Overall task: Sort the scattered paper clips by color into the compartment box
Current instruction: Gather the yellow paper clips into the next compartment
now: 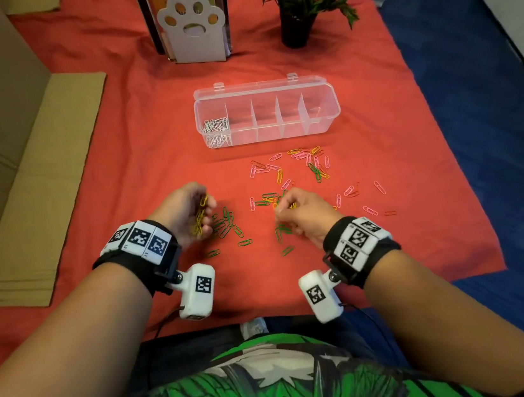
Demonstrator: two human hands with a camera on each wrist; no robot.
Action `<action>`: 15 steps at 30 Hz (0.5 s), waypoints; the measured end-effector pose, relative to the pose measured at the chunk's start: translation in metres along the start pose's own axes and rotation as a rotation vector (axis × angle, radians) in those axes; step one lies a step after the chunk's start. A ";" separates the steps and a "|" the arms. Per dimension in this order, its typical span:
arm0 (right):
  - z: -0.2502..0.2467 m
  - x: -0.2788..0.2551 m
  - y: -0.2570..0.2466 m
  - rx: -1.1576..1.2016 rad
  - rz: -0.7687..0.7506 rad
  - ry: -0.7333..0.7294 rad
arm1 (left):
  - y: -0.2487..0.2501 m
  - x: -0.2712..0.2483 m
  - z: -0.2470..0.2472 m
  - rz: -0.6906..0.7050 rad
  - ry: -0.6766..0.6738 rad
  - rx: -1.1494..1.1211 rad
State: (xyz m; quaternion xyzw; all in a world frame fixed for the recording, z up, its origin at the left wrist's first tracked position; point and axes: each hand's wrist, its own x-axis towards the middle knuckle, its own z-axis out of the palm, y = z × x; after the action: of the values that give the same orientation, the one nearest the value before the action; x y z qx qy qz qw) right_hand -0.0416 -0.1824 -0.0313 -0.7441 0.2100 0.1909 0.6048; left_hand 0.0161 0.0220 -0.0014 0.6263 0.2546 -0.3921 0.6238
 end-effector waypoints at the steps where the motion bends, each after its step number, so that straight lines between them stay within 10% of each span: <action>1: -0.004 -0.001 -0.004 0.142 0.036 -0.030 | 0.001 0.000 0.002 -0.006 -0.005 0.001; 9: -0.046 -0.002 -0.035 0.812 0.226 -0.096 | 0.030 0.001 0.038 0.055 -0.053 0.121; 15: -0.068 0.001 -0.044 0.711 0.279 -0.038 | 0.098 0.013 0.068 0.140 -0.042 -0.058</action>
State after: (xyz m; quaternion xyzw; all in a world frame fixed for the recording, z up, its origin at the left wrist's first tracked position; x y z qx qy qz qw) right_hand -0.0151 -0.2417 0.0173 -0.4485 0.3513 0.2004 0.7971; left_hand 0.0909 -0.0556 0.0515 0.6160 0.2081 -0.3531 0.6727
